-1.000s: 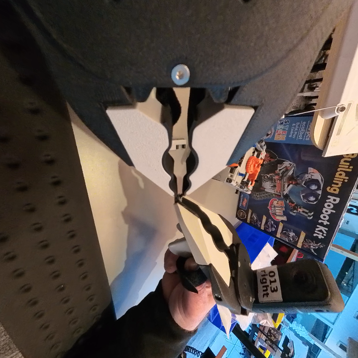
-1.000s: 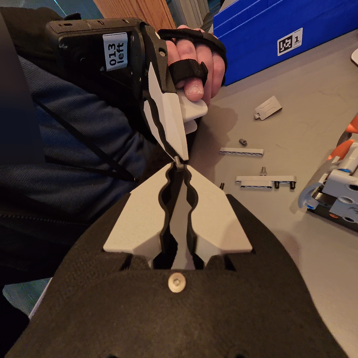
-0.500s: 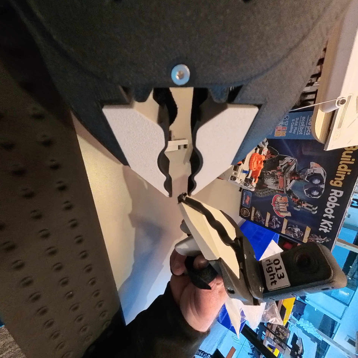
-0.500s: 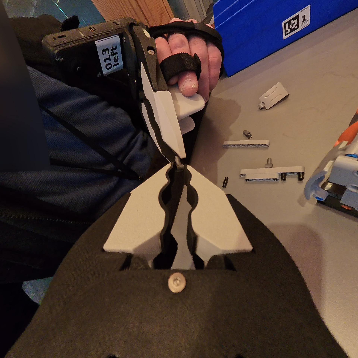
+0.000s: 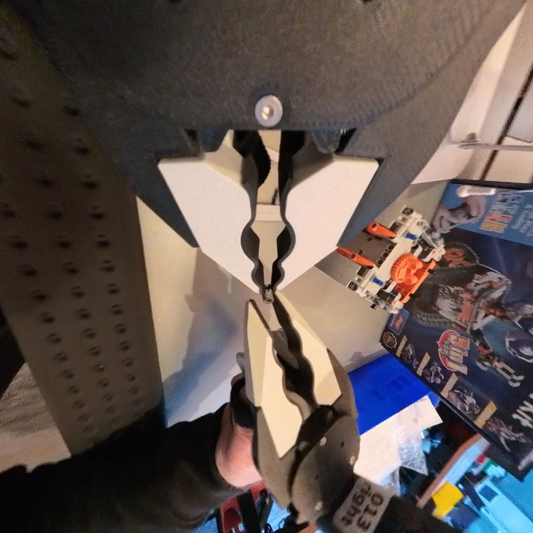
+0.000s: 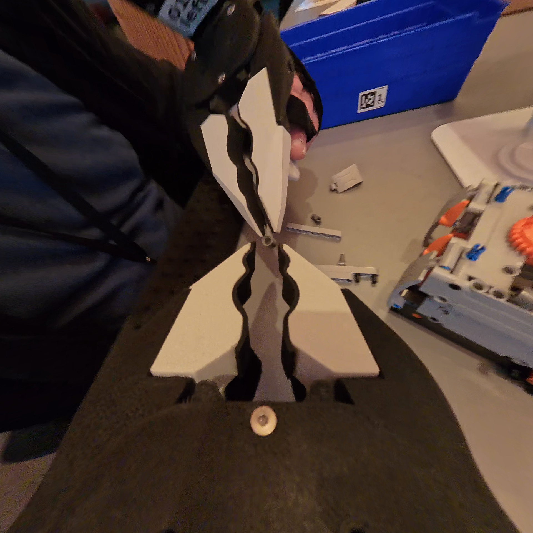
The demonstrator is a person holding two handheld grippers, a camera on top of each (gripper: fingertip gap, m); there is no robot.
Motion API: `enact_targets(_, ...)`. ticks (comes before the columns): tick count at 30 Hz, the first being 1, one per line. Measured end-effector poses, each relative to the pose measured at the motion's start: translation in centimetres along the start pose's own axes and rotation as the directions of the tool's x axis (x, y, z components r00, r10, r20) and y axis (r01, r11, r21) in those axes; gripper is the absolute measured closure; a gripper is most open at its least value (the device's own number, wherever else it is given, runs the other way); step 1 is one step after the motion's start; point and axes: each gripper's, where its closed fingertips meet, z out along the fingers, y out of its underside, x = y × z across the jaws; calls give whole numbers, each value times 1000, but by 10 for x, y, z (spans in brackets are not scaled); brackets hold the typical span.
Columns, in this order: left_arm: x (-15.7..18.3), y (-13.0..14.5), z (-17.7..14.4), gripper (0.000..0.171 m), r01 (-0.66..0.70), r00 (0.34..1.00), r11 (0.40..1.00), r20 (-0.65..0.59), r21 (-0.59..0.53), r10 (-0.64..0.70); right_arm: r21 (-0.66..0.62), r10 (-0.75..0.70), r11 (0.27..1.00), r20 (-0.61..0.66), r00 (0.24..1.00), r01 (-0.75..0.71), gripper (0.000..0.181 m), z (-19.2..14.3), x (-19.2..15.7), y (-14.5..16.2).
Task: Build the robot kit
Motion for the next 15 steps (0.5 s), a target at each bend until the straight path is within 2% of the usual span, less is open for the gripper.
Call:
enact_targets(3,0,-2,0,169,74,997,997,-42,27,-72,-28,-134,991,-101,986,132,174,1,4,-1)
enact_targets(15,1,3,4,169,173,981,985,-99,27,-170,-49,-176,984,-148,973,170,176,1,5,-2)
